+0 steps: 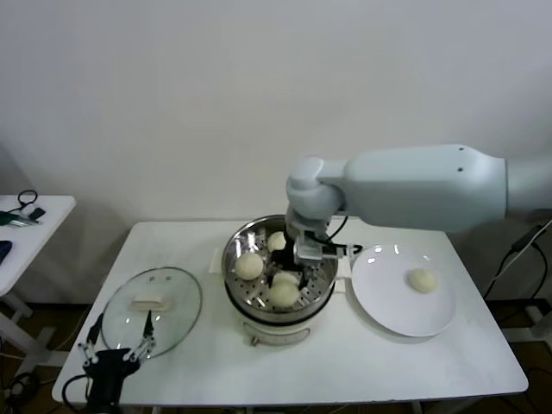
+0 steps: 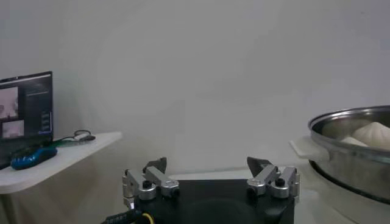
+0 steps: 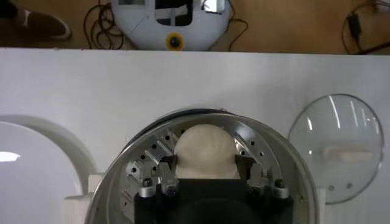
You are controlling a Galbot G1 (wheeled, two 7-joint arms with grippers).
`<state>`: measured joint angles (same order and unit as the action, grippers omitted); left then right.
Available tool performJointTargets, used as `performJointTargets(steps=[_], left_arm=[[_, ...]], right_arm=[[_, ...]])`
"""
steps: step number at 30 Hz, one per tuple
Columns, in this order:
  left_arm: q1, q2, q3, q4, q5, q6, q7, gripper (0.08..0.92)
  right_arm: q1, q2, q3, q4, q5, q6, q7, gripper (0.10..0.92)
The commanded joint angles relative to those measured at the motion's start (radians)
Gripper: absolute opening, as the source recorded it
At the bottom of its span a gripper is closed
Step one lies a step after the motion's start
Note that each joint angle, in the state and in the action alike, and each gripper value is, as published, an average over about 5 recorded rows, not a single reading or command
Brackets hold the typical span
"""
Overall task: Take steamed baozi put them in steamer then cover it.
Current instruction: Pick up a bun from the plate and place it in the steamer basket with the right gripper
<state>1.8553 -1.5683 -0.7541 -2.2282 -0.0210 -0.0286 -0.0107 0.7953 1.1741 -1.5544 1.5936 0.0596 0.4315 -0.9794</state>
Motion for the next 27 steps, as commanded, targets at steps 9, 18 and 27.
performJointTargets(steps=[9,18,27], left_arm=[[0.001,0.004,-0.004,0.000,-0.013,-0.001,-0.003,0.823],[0.001,0.004,-0.005,0.000,-0.018,-0.006,-0.005,0.823],[-0.001,0.001,-0.002,0.000,-0.017,-0.008,-0.004,0.823]], right_arm=[[-0.139,0.075,0.004,-0.099,-0.188,0.042,0.044,0.655],[-0.068,0.051,0.001,-0.112,-0.060,0.054,0.029,0.763],[0.189,-0.147,-0.109,-0.290,0.342,-0.082,-0.182,0.822]])
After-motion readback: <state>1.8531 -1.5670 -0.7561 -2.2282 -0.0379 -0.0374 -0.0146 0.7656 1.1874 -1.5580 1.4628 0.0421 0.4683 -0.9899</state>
